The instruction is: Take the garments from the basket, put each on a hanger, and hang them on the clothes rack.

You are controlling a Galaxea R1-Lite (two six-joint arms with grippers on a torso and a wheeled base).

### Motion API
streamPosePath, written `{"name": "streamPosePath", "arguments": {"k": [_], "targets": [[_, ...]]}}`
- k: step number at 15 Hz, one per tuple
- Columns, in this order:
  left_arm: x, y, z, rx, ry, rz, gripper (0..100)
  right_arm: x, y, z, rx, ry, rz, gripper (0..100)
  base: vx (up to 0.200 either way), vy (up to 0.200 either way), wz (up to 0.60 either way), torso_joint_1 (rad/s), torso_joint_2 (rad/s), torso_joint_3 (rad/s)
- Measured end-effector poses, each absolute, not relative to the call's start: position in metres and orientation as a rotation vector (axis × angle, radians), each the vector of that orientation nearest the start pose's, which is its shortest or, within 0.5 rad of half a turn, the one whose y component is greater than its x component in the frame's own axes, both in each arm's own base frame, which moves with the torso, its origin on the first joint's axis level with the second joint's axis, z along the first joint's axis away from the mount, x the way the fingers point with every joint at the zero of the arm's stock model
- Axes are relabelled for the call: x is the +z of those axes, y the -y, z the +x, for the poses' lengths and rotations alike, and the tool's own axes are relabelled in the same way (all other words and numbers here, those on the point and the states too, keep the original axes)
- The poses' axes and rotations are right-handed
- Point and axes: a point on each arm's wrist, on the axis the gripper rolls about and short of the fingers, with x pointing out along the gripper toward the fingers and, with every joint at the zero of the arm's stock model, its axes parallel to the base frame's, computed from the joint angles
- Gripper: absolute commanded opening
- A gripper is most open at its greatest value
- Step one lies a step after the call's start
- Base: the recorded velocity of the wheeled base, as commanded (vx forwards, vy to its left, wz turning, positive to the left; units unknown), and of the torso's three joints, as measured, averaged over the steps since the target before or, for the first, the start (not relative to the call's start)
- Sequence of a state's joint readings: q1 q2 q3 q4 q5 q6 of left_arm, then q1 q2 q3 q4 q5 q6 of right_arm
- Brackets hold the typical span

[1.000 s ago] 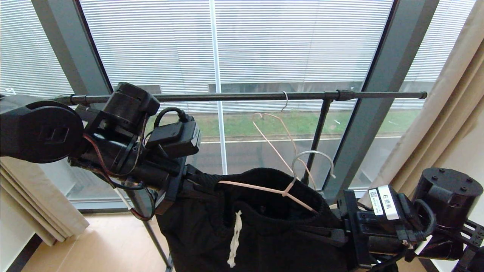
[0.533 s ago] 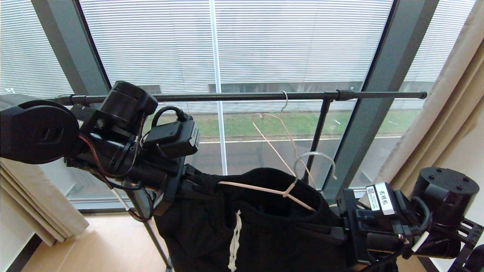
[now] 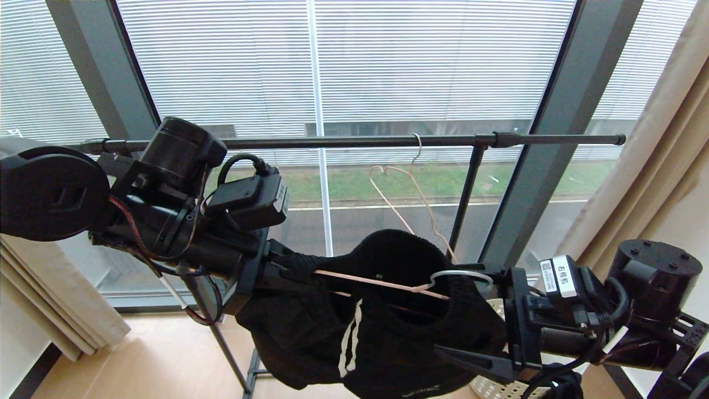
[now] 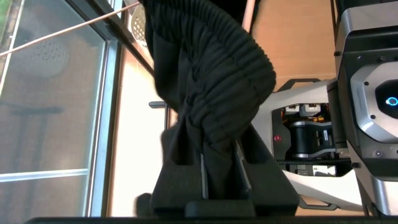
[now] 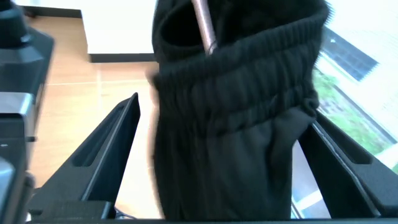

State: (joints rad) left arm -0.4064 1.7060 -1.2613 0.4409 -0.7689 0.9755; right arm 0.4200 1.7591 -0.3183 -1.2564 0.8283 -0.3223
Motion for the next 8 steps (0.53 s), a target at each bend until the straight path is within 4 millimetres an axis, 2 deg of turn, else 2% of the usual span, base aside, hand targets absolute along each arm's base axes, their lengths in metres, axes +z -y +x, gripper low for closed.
{"name": "streamPosePath", "arguments": {"k": [8], "targets": [[0.216,0.115,0.257,-1.39,-0.321,0.619,0,0.114,-0.111,0.228,1.229,0.042,-0.281,100,0.0,0.0,0.0,0.0,0.0,0.0]]}}
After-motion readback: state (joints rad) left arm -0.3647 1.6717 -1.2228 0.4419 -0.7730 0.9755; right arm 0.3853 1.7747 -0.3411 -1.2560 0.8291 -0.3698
